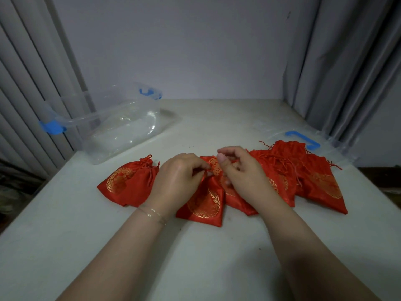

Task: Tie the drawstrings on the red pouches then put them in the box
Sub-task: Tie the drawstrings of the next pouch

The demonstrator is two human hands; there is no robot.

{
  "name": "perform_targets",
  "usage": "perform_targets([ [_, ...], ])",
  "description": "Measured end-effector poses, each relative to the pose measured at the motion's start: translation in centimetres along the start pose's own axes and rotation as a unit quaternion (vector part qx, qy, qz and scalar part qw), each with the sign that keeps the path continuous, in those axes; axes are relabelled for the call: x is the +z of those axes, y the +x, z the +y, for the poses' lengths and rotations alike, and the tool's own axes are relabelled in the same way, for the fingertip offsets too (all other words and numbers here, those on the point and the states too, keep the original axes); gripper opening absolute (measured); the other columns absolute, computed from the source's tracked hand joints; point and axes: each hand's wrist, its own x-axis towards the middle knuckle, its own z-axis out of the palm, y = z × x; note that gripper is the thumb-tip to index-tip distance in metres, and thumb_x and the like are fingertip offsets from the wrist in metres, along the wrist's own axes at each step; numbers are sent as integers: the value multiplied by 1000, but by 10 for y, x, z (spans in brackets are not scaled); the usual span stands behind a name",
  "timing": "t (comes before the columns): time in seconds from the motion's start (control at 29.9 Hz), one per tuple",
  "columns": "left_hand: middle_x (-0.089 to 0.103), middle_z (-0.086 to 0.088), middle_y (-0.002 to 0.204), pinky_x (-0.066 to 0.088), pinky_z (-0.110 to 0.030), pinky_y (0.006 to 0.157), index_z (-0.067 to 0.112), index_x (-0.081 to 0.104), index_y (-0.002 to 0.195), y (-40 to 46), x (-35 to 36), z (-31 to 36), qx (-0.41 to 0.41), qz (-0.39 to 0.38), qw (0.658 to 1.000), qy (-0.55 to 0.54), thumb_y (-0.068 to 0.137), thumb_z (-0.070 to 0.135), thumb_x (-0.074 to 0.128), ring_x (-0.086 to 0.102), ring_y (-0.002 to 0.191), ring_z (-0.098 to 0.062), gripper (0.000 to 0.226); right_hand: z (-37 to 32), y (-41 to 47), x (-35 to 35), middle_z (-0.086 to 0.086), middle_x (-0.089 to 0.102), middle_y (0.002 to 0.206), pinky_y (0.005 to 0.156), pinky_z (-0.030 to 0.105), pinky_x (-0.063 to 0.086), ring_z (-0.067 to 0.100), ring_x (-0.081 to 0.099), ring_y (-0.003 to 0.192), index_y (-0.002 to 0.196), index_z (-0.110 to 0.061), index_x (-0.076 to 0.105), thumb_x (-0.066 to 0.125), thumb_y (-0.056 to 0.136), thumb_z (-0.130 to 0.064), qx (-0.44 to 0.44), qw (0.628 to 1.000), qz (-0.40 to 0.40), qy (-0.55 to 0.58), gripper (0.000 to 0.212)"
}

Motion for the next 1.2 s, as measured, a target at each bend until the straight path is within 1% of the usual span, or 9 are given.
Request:
perform_targets([
  [0.13,69,9,77,39,-22,70,20,73,81,-2,1,0,22,-1,999,38,73,18,60,58,80,-14,16,-2,-1,7,-15,58,48,50,11,42,-4,51,44,79,-19,64,61,89,-12,33,998,-47,31,13],
  [0.3,68,12,79,42,-24,75,24,72,82,-2,3,1,7,-15,1000,-12,77,19,69,55,83,-9,8,1,1,7,4,60,71,65,32,51,14,57,61,78,-19,57,49,96,-15,97,994,-41,19,20],
  [0.43,72,10,78,41,-11,74,27,73,76,1,-3,4,-120,-8,978,-170,76,18,77,60,80,-1,10,-10,4,1,9,49,66,60,29,44,16,49,61,69,-10,48,34,96,-3,184,958,-47,214,32],
  [0.54,73,4,73,51,-15,73,17,74,75,3,-8,10,-218,-1,916,-338,73,6,77,65,73,-4,11,-14,1,-5,4,47,63,52,23,36,13,44,56,65,-12,46,35,95,-5,188,940,-84,271,33],
  [0.64,73,1,72,54,-18,75,11,74,75,4,-12,8,-266,5,884,-383,71,3,77,66,73,-7,10,-13,-1,-7,-1,46,61,48,19,35,9,42,53,65,-14,47,37,97,-11,175,956,-101,214,34],
  [0.74,72,-4,74,54,-16,74,8,72,75,5,-15,4,-294,4,867,-403,71,0,76,66,73,-9,9,-11,-1,-11,-1,44,61,54,25,36,11,42,55,65,-17,45,39,98,-17,105,986,-125,41,34],
  [0.9,73,-2,74,53,-15,71,9,71,72,5,-13,2,-310,-18,864,-397,70,0,76,68,74,-9,11,-14,-6,-21,-3,46,63,58,30,36,7,42,56,70,-12,50,43,98,-29,13,969,-185,-166,33],
  [1.1,71,-17,78,55,-24,73,9,70,74,2,-15,-1,-270,-62,907,-318,73,-3,76,66,71,-15,13,-18,-7,-30,-13,45,54,52,20,33,0,39,49,63,-12,53,56,92,-27,16,961,-218,-171,33],
  [1.2,70,-12,76,53,-28,73,14,68,72,2,-10,1,-201,-78,948,-236,74,-4,75,62,71,-13,20,-14,-5,-27,-11,63,70,61,18,43,3,55,63,74,-16,67,62,89,-31,-9,982,-104,-157,21],
])
